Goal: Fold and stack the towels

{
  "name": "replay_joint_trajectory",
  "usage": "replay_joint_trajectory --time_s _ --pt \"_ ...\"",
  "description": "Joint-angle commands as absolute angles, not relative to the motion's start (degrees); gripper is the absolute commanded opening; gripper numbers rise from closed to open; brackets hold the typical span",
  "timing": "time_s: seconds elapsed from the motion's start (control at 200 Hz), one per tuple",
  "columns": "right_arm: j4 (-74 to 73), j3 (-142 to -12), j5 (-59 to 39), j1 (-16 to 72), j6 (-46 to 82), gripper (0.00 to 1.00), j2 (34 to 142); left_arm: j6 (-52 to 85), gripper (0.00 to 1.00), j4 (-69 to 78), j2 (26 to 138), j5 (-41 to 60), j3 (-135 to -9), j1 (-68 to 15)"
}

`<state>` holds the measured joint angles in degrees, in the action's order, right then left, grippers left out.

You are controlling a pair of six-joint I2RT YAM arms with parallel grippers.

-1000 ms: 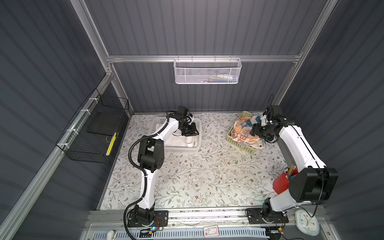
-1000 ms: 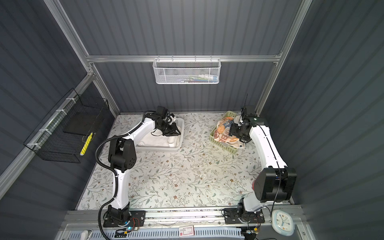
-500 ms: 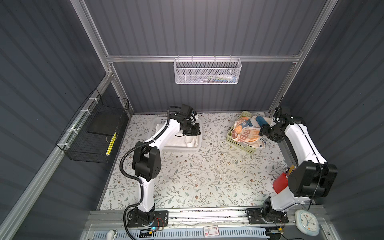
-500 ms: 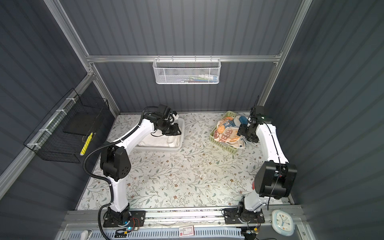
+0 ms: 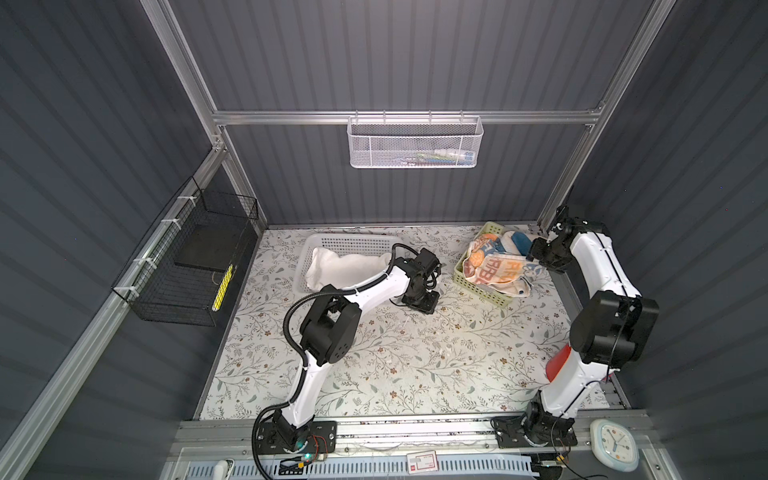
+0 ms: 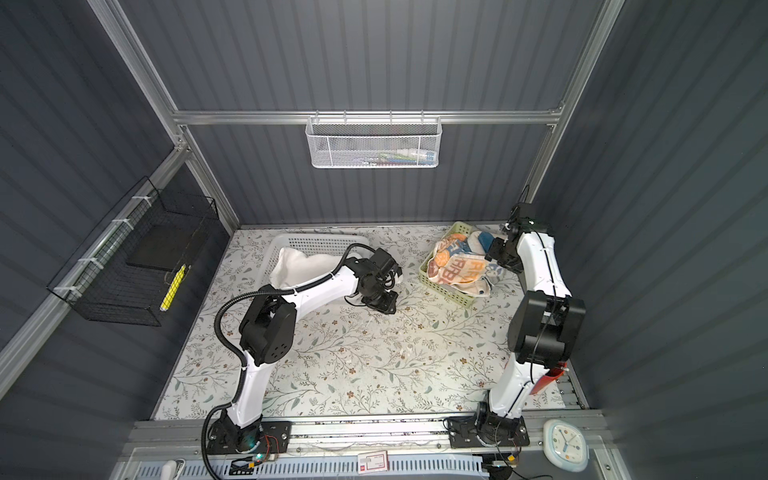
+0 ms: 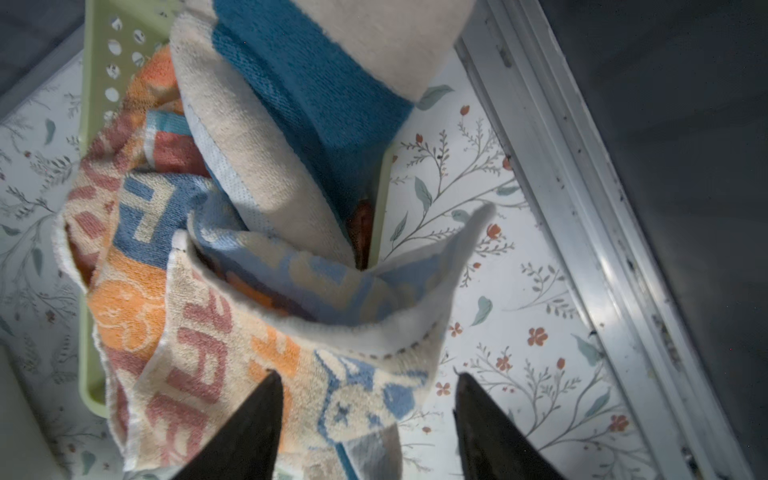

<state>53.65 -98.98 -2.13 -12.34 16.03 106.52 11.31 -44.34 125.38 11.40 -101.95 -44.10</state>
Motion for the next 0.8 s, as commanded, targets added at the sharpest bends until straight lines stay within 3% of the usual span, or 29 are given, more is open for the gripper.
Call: replay_joint_trajectory --time_s 0.0,0.165,0.365,0.42,0.53,0.555,0.66,0.795 --pt "53.12 -101.23 -2.85 -12.27 14.54 0.45 106.84 6.5 0.24 -48.6 127.33 5.04 -104.69 -42.29" --pt "49.79 -100.74 -2.82 -12.1 12.98 0.14 103.01 3.83 0.24 -50.18 129.15 2.11 -107.17 -37.48" --pt "47.73 -100.47 -3.08 -11.95 11.93 0.03 97.39 1.77 0.25 -50.73 130.06 0.53 -110.76 -32.69" --pt "47.84 -99.92 -2.74 -11.94 12.78 0.1 96.26 1.38 0.28 -51.27 130.02 0.66 -112.25 -32.4" --pt "47.81 -96.24 -0.91 -11.95 15.25 0.54 95.27 1.57 0.32 -50.24 129.05 2.96 -112.77 -32.34" --pt "47.81 -95.46 -0.31 -12.03 15.5 0.6 95.44 1.84 0.32 -49.9 128.79 3.74 -112.66 -32.37" --pt "48.68 -94.65 0.77 -12.31 15.86 0.7 98.23 3.04 0.33 -49.18 127.91 6.78 -112.5 -32.31" --pt "48.88 -95.48 -0.67 -13.1 16.59 0.73 103.34 4.29 0.33 -48.0 126.51 8.91 -111.13 -32.43"
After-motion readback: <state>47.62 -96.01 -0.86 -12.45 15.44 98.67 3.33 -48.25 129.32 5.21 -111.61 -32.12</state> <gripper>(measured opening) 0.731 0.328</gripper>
